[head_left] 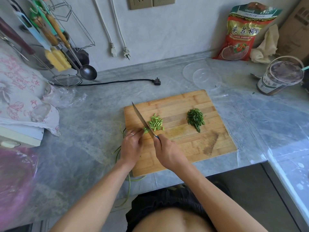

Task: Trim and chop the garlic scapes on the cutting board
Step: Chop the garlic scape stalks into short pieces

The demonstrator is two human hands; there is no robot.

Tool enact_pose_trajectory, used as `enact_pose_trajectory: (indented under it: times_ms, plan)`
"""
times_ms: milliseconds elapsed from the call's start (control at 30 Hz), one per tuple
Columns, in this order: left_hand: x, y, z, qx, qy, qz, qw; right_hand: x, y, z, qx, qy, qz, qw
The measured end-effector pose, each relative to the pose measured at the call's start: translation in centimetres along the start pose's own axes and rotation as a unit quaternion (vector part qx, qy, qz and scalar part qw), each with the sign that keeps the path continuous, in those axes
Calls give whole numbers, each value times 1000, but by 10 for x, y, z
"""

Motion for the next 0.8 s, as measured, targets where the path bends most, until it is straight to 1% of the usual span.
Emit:
enact_pose_trajectory:
  times_ms: [33, 133, 300, 400, 500, 633, 733, 767, 800]
  plan:
    - [0, 2, 0, 4, 3, 3, 1000, 0, 0, -2, 12, -4, -3, 1000]
    - [0, 4, 0, 10, 13, 21, 1000, -1, 1, -8, 71, -13, 25, 997]
    - [0, 9, 3, 12, 23, 31, 999, -1, 8, -8, 73, -19, 6, 997]
    - [-4, 10, 6, 15, 19, 32, 999, 4, 7, -6, 33, -9, 0, 999]
    - [-5, 4, 6, 23, 15, 46, 999, 5, 8, -8, 89, -7, 15, 996]
    - [0, -2, 7, 58, 27, 65, 996, 6, 1, -10, 80, -8, 28, 996]
    - [1, -4, 4, 70, 30, 69, 995, 8, 1, -2, 5, 16, -14, 1000]
    - [1, -3, 3, 68, 30, 66, 995, 7, 2, -2, -33, -31, -34, 998]
    - [1, -3, 2, 69, 31, 62, 995, 5, 6, -1, -8, -37, -18, 999]
Point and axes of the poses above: each hand's wrist, its own x-axis away from the middle knuckle, its own z-axis out of the back of the hand, y = z × x, the point moved 6 cm from there along -x, towards the middle knuckle, and after that the axes turned 2 degrees about -x, right-handed, at the moved point
